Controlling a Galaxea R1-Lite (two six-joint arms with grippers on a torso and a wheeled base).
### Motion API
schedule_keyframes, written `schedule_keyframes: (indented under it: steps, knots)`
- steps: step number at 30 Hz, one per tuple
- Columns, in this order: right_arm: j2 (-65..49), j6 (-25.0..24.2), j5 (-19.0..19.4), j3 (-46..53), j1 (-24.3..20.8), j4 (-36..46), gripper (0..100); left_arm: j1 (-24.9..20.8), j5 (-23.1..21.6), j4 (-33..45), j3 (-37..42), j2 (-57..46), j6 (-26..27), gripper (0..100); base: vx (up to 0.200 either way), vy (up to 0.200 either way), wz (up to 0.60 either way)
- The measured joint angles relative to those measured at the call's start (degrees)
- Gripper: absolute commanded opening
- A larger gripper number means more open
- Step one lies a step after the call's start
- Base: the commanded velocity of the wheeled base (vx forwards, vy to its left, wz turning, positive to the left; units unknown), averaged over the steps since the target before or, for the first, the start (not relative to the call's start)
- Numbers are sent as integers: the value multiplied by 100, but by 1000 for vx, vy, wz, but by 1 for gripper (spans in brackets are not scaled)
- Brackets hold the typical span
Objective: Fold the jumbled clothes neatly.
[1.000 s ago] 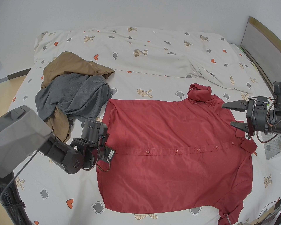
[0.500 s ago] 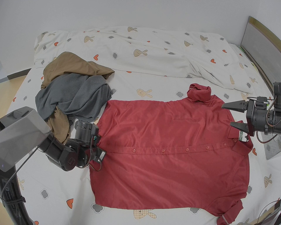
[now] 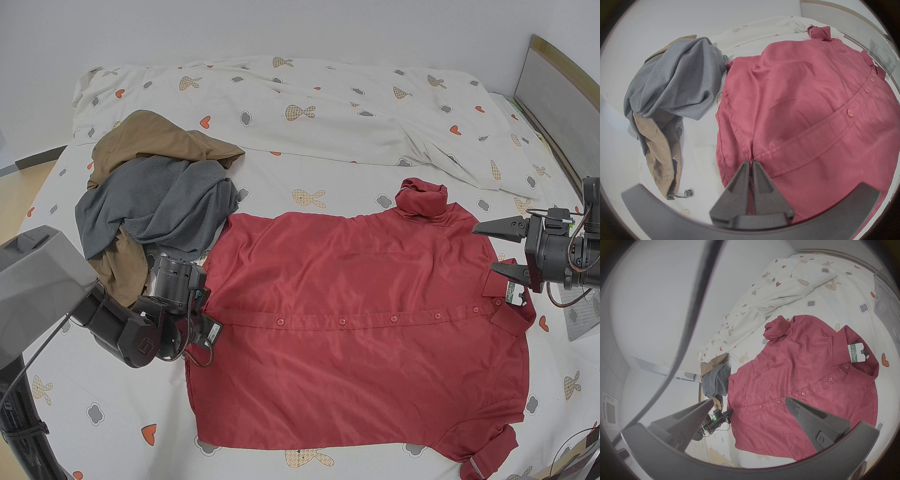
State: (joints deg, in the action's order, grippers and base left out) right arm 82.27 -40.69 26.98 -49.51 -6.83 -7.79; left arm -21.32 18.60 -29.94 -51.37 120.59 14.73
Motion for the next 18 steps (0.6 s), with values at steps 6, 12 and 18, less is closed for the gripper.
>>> schedule_keyframes:
  steps: [6,12,18]
  knots:
    - [0,-2,1,1,0,0,100,-37,-2,-41,29,-39,-99,100,0,0,0]
    - [2,10,0,1,22,0,100,84,33,-41,16,-215,-206,100,0,0,0]
    - [2,27,-2,6,156,2,100,462,427,-71,29,-455,-239,100,0,0,0]
